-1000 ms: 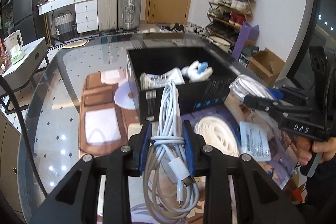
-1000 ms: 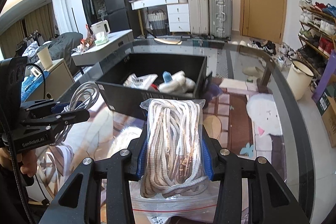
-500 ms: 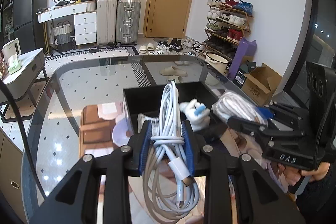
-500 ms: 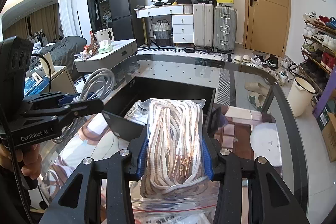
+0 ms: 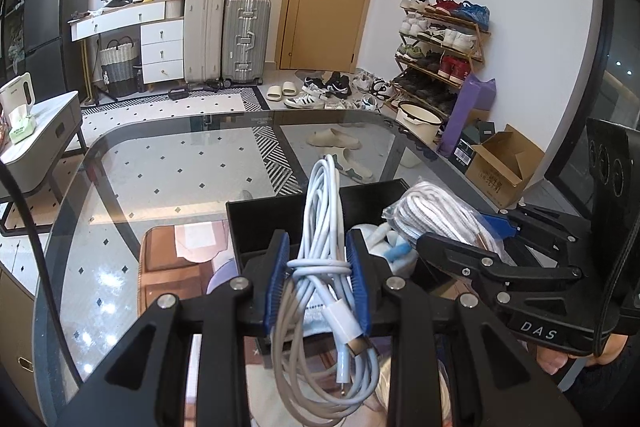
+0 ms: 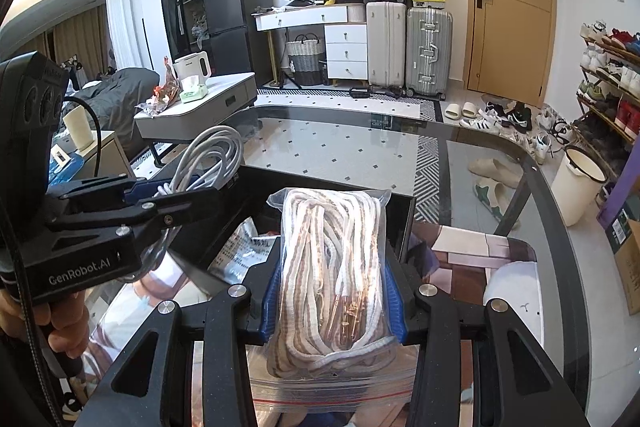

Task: Organize soft objects
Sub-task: 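Lower the cable into the box with the left tool while the right tool lowers the rope bag in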

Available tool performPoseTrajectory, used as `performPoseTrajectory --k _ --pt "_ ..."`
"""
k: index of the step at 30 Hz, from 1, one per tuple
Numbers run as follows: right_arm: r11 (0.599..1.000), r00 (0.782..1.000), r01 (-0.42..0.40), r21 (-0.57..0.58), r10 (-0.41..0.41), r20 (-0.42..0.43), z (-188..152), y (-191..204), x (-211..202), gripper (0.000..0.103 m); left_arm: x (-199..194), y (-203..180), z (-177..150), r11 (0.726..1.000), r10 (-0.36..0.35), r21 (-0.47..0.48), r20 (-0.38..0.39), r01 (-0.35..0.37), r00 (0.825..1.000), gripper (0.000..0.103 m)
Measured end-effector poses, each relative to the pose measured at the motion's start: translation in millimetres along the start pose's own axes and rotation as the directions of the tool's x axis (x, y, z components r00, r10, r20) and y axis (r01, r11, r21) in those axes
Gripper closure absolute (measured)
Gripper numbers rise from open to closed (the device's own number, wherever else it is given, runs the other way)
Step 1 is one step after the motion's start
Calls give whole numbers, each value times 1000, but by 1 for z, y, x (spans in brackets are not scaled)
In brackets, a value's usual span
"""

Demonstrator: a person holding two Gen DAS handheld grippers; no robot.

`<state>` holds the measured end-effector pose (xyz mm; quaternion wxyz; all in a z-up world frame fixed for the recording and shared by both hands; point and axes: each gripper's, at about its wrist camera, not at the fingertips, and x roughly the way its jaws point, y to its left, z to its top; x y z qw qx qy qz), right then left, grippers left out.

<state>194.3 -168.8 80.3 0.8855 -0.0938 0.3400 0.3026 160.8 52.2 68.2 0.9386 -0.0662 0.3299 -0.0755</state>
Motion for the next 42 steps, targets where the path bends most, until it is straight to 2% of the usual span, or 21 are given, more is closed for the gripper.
performPoseTrajectory --k 17,23,42 --pt "1000 998 8 -16 -8 -57 24 -7 49 60 39 -2 8 999 26 28 -80 -24 996 75" --pt "998 996 26 -58 -30 -80 26 -3 63 60 52 -4 5 999 29 34 -113 -26 993 78" --pt "996 987 -29 -88 15 -162 19 -1 71 60 44 -13 -7 997 39 68 -137 -30 990 78"
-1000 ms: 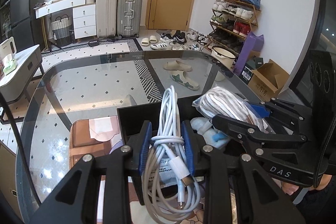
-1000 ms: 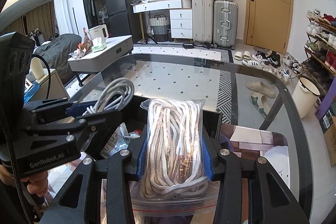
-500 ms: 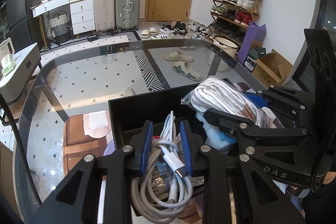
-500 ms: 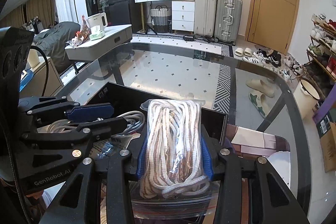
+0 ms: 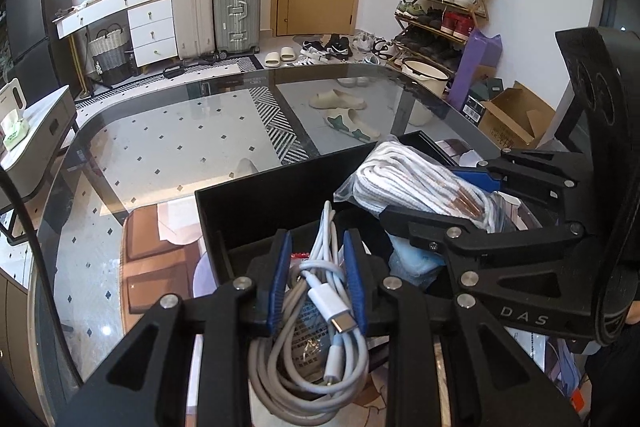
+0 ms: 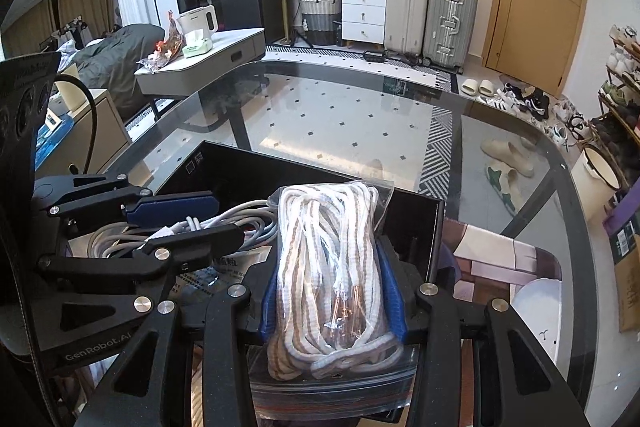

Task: Organize soft objects
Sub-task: 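Lower the cable into the box with the left tool while the right tool lowers the rope bag in, then release both items and withdraw both tools from the box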

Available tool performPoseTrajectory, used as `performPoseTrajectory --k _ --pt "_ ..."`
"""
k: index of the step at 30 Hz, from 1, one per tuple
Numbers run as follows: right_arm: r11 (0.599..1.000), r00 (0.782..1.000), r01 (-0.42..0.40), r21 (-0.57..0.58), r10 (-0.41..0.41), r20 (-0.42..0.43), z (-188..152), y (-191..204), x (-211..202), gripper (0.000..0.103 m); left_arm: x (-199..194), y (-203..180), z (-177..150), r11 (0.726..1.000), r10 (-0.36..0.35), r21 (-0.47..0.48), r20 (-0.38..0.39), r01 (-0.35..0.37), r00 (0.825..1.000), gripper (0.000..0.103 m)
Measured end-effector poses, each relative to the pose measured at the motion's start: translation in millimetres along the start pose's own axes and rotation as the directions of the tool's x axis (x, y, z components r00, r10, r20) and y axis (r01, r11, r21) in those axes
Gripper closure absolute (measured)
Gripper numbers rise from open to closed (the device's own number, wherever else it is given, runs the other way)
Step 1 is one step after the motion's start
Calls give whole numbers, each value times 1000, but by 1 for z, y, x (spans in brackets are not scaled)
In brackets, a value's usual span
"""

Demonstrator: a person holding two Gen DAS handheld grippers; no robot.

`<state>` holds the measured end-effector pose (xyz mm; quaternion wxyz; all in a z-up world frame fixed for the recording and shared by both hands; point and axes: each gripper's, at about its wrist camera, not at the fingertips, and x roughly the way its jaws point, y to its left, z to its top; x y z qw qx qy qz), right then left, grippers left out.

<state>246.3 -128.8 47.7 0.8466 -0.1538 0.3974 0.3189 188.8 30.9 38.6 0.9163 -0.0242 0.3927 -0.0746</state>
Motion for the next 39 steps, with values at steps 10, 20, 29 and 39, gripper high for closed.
performPoseTrajectory --k 10,20,29,39 --pt "1000 996 17 -1 -17 88 -2 -1 -30 43 -22 1 -3 1000 26 -18 56 -25 998 47" --pt "997 985 66 43 -71 157 -21 -6 -67 2 -53 10 -11 996 76 -60 129 -69 989 9" --pt "994 981 80 71 -91 172 -50 -9 -100 1 -79 10 -28 989 135 -87 200 -120 971 0" --pt "986 985 96 133 -113 128 -86 -19 -116 1 -92 -3 -50 987 151 -87 208 -136 966 0"
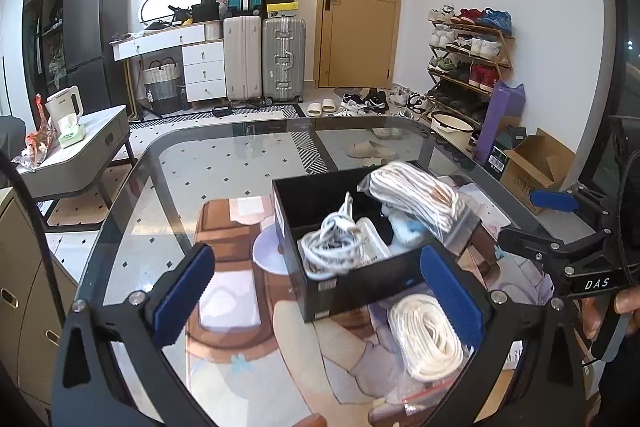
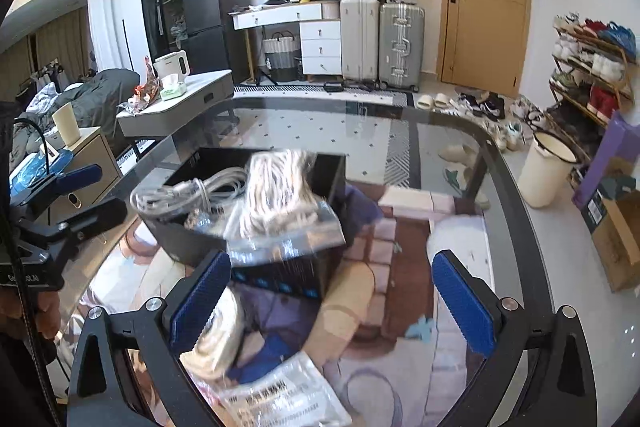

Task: Organize soft objects
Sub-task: 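Release both items and withdraw both tools from the box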

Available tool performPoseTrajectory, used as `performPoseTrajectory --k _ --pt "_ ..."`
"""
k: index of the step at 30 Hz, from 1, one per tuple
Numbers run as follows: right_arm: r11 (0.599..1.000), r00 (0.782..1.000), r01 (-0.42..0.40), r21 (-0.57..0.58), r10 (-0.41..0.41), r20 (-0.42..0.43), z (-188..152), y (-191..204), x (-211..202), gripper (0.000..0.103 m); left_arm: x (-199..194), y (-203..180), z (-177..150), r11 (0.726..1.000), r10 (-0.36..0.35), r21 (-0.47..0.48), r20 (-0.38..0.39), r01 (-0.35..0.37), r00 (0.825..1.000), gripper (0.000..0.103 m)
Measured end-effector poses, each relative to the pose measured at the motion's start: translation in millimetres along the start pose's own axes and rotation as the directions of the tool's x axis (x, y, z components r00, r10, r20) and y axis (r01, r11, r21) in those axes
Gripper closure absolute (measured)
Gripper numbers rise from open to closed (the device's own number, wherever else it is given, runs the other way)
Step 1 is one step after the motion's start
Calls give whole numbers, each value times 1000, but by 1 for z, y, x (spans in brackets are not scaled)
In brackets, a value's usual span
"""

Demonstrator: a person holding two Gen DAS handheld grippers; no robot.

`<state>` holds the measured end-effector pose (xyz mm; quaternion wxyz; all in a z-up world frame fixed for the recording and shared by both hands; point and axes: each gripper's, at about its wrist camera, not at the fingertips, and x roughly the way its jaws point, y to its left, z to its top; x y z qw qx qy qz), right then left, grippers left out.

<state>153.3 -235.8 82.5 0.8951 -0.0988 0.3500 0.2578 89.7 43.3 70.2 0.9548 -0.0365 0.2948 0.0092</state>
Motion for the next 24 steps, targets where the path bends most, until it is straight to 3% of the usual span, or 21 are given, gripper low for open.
performPoseTrajectory --k 17,24 --pt "1000 994 23 -13 -24 -109 -74 -5 -14 1 -7 -2 -48 999 -1 -40 -18 0 1000 0" --pt "997 988 14 -81 -26 -155 -95 9 -15 1 -3 -9 -62 999 -12 -31 -37 11 999 0"
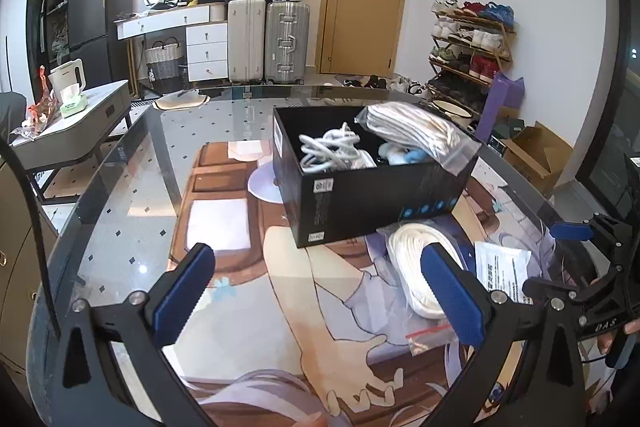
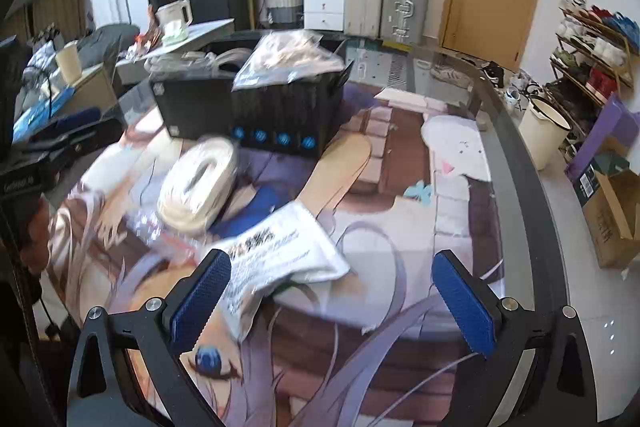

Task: Organize soft objects
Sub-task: 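Release both items and withdraw both tools from the box, then grasp the white printed medicine packet with the right tool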

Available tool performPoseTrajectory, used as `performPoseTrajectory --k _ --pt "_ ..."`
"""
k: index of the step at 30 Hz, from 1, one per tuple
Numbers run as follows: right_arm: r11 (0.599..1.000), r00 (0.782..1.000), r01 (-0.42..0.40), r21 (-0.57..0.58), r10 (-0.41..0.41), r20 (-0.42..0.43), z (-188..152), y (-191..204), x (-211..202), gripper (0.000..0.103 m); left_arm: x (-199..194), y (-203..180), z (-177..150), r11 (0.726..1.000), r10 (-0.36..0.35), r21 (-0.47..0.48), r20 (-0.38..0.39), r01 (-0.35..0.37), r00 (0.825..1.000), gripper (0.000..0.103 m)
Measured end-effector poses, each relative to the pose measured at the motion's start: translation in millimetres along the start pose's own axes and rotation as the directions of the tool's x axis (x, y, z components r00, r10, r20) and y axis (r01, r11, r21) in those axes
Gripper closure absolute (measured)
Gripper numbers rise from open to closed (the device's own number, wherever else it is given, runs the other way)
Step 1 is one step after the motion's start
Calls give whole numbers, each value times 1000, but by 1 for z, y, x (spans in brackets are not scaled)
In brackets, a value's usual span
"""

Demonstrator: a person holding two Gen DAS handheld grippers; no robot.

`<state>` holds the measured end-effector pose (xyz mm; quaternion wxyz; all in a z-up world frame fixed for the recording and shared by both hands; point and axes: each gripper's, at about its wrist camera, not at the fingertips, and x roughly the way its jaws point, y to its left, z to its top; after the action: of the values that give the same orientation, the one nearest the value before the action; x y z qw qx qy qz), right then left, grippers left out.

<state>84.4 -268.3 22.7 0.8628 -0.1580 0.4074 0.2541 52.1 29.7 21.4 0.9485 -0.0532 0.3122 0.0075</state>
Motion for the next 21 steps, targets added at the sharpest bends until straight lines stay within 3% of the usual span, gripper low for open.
performPoseTrajectory --k 21 --pt "996 996 -59 -71 55 -69 -4 9 26 1 7 -12 -9 998 -51 45 -54 54 997 0"
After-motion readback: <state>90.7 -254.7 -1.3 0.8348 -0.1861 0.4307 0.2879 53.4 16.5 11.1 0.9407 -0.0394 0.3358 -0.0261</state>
